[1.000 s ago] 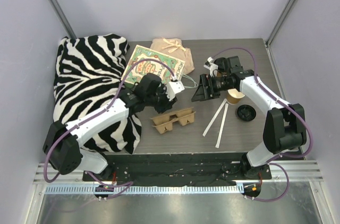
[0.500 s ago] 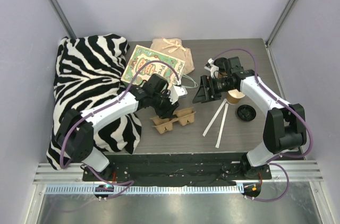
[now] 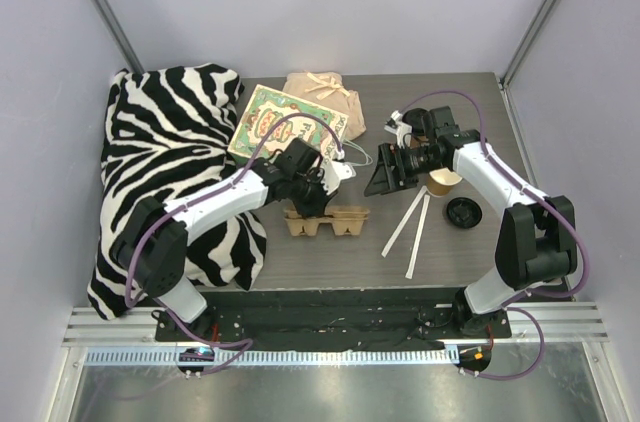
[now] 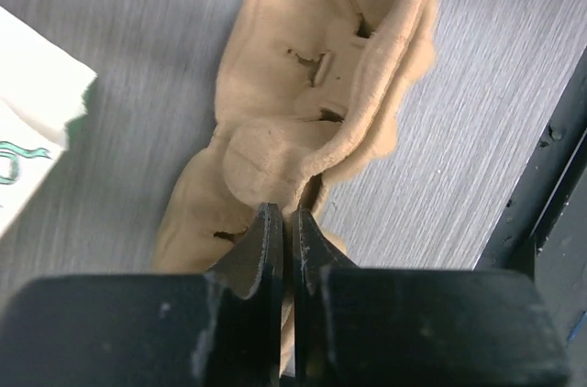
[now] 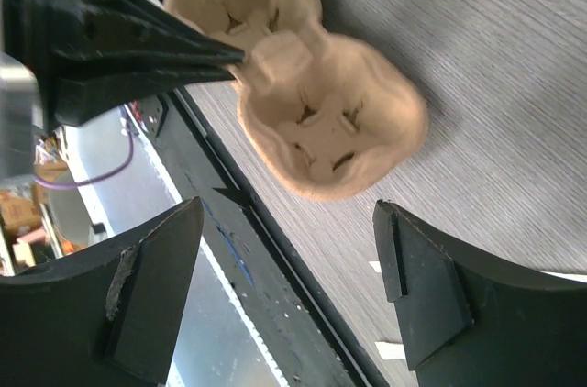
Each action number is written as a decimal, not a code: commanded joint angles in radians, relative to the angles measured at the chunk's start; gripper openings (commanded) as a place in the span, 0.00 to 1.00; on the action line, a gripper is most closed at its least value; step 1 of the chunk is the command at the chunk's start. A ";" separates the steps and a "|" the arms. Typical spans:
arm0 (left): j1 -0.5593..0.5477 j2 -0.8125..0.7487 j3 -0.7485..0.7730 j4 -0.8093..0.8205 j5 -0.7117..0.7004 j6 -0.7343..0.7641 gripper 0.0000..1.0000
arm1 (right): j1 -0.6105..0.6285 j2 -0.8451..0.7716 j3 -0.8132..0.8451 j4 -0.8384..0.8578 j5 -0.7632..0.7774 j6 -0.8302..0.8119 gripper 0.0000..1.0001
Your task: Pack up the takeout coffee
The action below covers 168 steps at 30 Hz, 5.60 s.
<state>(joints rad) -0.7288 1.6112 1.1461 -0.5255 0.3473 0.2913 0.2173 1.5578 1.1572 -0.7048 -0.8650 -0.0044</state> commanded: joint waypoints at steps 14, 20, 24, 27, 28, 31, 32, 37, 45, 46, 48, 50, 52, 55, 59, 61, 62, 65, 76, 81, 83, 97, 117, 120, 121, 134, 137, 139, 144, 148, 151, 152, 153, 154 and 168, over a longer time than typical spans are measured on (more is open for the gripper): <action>0.031 -0.221 0.122 -0.011 -0.103 -0.150 0.00 | 0.013 -0.159 0.067 -0.097 0.064 -0.304 0.82; 0.173 -0.290 0.195 -0.160 -0.090 -0.243 0.00 | 0.169 -0.199 0.033 -0.056 0.150 -0.370 0.81; 0.244 -0.350 0.216 -0.260 -0.085 -0.285 0.00 | 0.304 -0.223 -0.025 0.010 0.269 -0.368 0.80; 0.281 -0.396 0.215 -0.295 -0.094 -0.332 0.00 | 0.359 -0.196 -0.045 0.056 0.335 -0.362 0.78; 0.290 -0.405 0.211 -0.298 -0.096 -0.343 0.00 | 0.373 -0.180 -0.045 0.065 0.356 -0.377 0.77; 0.356 -0.439 0.195 -0.298 -0.093 -0.379 0.00 | 0.421 -0.105 -0.021 0.071 0.424 -0.460 0.77; 0.370 -0.447 0.192 -0.298 -0.088 -0.386 0.00 | 0.428 -0.063 -0.002 0.073 0.435 -0.501 0.77; 0.449 -0.470 0.178 -0.291 -0.045 -0.426 0.00 | 0.442 0.060 0.062 0.065 0.455 -0.612 0.80; 0.463 -0.452 0.205 -0.288 -0.036 -0.432 0.00 | 0.485 0.160 0.050 0.070 0.445 -0.677 0.80; 0.463 -0.450 0.205 -0.280 -0.047 -0.429 0.00 | 0.494 0.159 0.023 0.074 0.443 -0.675 0.79; 0.463 -0.444 0.205 -0.281 -0.047 -0.426 0.00 | 0.507 0.151 -0.007 0.096 0.449 -0.664 0.75; 0.463 -0.441 0.199 -0.274 -0.042 -0.426 0.00 | 0.518 0.139 -0.036 0.102 0.465 -0.657 0.71; 0.465 -0.435 0.199 -0.271 -0.041 -0.428 0.00 | 0.519 0.125 -0.045 0.100 0.481 -0.646 0.61; 0.463 -0.435 0.207 -0.272 -0.045 -0.428 0.00 | 0.516 0.093 -0.025 0.065 0.503 -0.634 0.44; 0.463 -0.425 0.224 -0.275 -0.044 -0.423 0.00 | 0.514 -0.011 -0.019 0.041 0.531 -0.612 0.10; 0.465 -0.424 0.227 -0.274 -0.034 -0.426 0.00 | 0.505 -0.050 0.007 0.007 0.524 -0.597 0.06; 0.463 -0.422 0.230 -0.271 -0.031 -0.426 0.00 | 0.501 -0.068 0.021 -0.002 0.521 -0.571 0.06; 0.465 -0.421 0.231 -0.261 -0.030 -0.428 0.00 | 0.475 -0.140 0.113 -0.053 0.486 -0.519 0.01; 0.453 -0.384 0.250 -0.240 0.024 -0.399 0.00 | -0.377 0.036 0.600 -0.160 0.216 -0.350 0.01; 0.361 -0.389 0.225 -0.238 -0.014 -0.253 0.00 | -0.570 0.220 0.783 -0.232 0.280 -0.362 0.01; 0.319 -0.401 0.198 -0.240 -0.043 -0.200 0.00 | -0.617 0.305 0.838 -0.240 0.314 -0.370 0.01; -0.152 -0.447 -0.198 -0.004 -0.367 0.138 0.00 | -0.671 0.626 0.885 -0.228 0.386 -0.362 0.02; -0.184 -0.478 -0.554 0.252 -0.350 0.480 0.02 | -0.690 0.650 0.837 -0.242 0.408 -0.416 0.77; -0.184 -0.471 -0.549 0.214 -0.364 0.505 0.20 | -0.691 0.622 0.840 -0.245 0.403 -0.417 0.87; -0.185 -0.477 -0.534 0.199 -0.367 0.503 0.30 | -0.691 0.605 0.842 -0.245 0.400 -0.419 0.90; -0.182 -0.523 -0.198 0.040 -0.428 0.232 0.77 | -0.690 0.493 0.926 -0.312 0.356 -0.415 0.97; -0.182 -0.325 -0.035 0.039 -0.600 0.128 0.80 | -0.691 0.450 0.931 -0.312 0.319 -0.385 0.97; -0.182 -0.226 0.108 0.007 -0.649 0.074 0.99 | -0.690 0.417 0.934 -0.315 0.287 -0.355 0.97; -0.188 -0.039 0.231 0.076 -0.709 0.006 1.00 | -0.685 0.361 0.915 -0.326 0.238 -0.318 0.98; -0.245 0.086 0.230 0.203 -0.858 0.124 1.00 | -0.685 0.314 0.868 -0.326 0.224 -0.310 0.98; -0.256 0.179 0.234 0.290 -0.982 0.154 1.00 | -0.685 0.300 0.837 -0.328 0.224 -0.315 0.98; -0.259 0.205 0.231 0.306 -1.013 0.179 1.00 | -0.685 0.291 0.828 -0.328 0.224 -0.318 0.98; -0.259 0.226 0.224 0.326 -1.074 0.205 1.00 | -0.685 0.288 0.825 -0.326 0.221 -0.318 0.98; -0.261 0.246 0.215 0.394 -1.103 0.229 1.00 | -0.685 0.288 0.825 -0.335 0.216 -0.318 0.98; -0.253 0.369 0.176 0.613 -1.246 0.427 0.68 | -0.685 0.249 0.838 -0.393 0.176 -0.338 0.98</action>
<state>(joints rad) -0.9897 1.9850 1.3067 0.0051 -0.8463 0.6704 -0.4675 1.8851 1.9797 -1.0859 -0.6563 -0.3363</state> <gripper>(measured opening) 0.782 0.976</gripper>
